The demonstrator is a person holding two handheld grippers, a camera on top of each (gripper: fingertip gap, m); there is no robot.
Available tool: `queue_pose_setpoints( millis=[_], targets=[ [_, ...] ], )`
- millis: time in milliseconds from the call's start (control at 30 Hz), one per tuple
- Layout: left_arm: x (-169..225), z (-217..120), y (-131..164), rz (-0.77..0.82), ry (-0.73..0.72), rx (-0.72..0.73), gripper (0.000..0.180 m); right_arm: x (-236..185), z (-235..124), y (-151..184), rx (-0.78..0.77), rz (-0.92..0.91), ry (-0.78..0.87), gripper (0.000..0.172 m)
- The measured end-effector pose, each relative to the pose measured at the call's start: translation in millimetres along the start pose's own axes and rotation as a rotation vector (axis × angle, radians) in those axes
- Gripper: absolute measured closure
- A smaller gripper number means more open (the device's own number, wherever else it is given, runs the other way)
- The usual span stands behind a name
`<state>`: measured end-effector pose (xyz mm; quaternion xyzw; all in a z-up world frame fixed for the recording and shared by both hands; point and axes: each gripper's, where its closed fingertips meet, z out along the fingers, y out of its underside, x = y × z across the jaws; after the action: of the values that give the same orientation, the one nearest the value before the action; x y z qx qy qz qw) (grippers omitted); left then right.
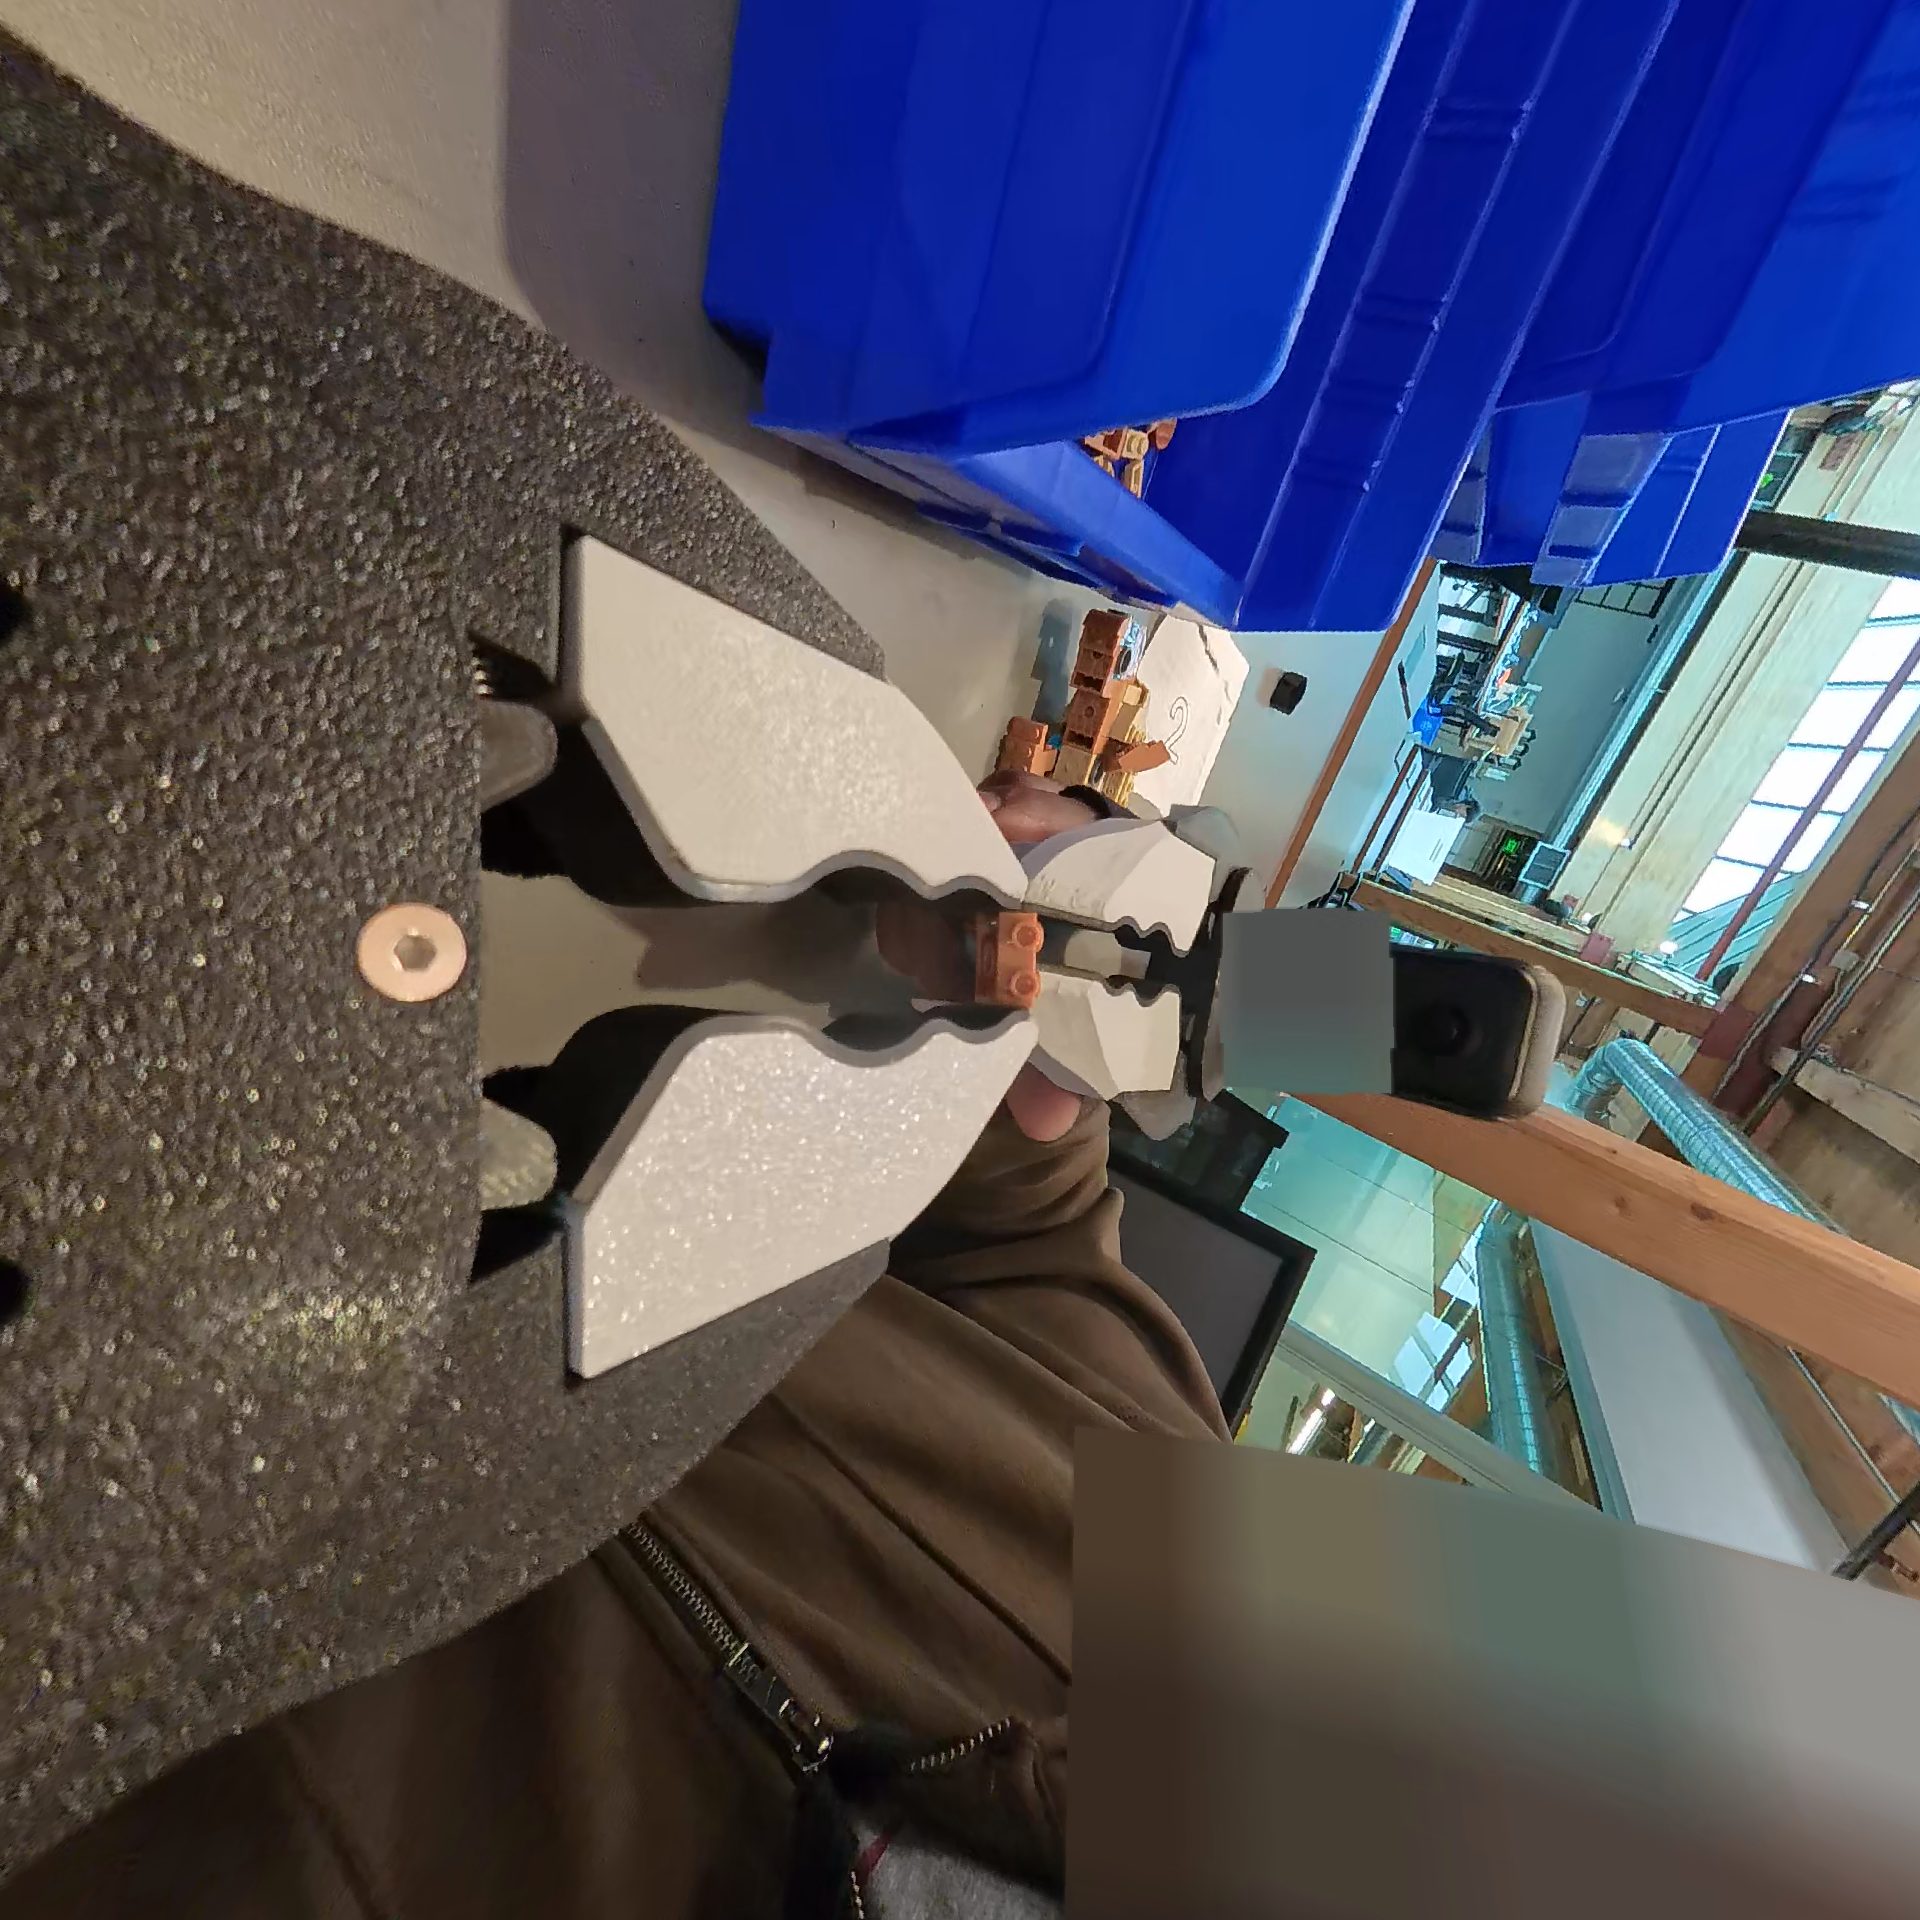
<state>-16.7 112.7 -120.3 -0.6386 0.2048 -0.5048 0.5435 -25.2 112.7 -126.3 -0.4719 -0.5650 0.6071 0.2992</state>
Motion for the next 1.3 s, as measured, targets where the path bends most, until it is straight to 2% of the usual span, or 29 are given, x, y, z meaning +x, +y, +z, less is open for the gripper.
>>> queue_pose_setpoints(
  millis=[433, 1000, 1300],
  targets=[
    [0, 1, 3, 0.042, -0.019, -0.022, 0.164, -2, 0, 0, 0.002, 0.054, -0.04, 0.161],
    [9, 2, 4, 0.085, 0.039, -0.01, 0.164, -12, 0, 0, 0.0, 0.177, -0.141, 0.164],
    [2, 2, 5, 0.112, -0.036, -0.065, 0.164, -5, -1, 2, -0.019, -0.048, -0.011, 0.166]
  ],
)
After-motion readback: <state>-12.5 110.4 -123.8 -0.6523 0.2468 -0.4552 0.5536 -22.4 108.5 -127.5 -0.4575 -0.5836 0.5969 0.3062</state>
